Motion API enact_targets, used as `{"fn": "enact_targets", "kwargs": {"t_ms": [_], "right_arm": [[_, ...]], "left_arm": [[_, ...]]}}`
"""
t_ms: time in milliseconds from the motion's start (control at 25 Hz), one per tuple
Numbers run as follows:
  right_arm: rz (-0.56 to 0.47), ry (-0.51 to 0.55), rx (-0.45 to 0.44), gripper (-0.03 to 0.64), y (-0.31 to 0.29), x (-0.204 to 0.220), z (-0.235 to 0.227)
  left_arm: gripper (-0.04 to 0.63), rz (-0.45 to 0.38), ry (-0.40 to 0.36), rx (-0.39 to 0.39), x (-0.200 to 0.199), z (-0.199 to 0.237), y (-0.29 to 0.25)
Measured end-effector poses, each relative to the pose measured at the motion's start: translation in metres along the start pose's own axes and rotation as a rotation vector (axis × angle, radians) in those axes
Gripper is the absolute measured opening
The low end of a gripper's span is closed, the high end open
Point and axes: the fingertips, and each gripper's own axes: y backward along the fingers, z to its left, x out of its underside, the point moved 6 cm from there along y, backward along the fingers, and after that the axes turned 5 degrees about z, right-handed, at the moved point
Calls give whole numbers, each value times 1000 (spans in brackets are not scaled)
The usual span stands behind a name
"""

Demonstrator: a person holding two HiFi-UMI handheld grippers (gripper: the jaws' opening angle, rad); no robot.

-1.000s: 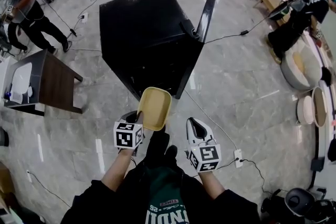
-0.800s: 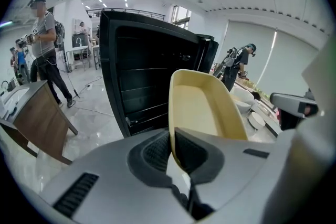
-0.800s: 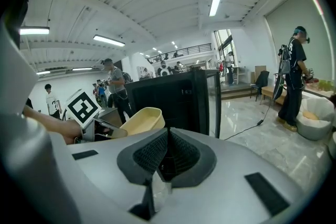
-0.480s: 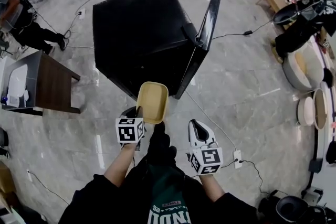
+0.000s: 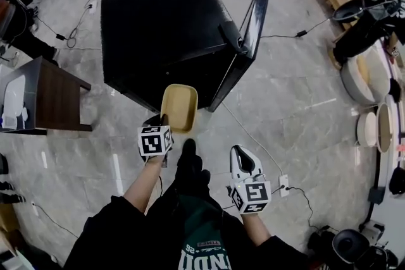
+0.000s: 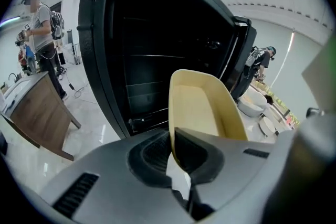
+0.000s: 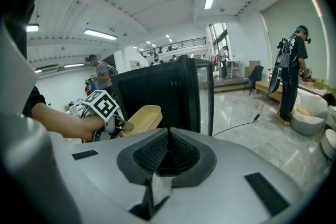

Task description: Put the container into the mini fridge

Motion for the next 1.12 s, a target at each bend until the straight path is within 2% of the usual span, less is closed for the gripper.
{"fn": "enact_targets", "kwargs": {"t_ms": [200, 600, 840, 960, 1120], "right_arm": [[19, 18, -1, 37, -6, 3, 5], [68, 34, -6, 37, -17, 11, 13], [86, 27, 18, 37, -18, 15, 6], [91, 16, 32, 37, -19, 16, 2], [99, 6, 41, 37, -21, 19, -1]], "left_arm": [[15, 7, 81, -15, -12, 15, -19], [15, -7, 308, -96, -26, 34, -70], [15, -23, 392, -119, -33, 39, -94], [15, -30, 406, -136, -36, 41, -102], [15, -9, 448, -151, -37, 47, -118]]}}
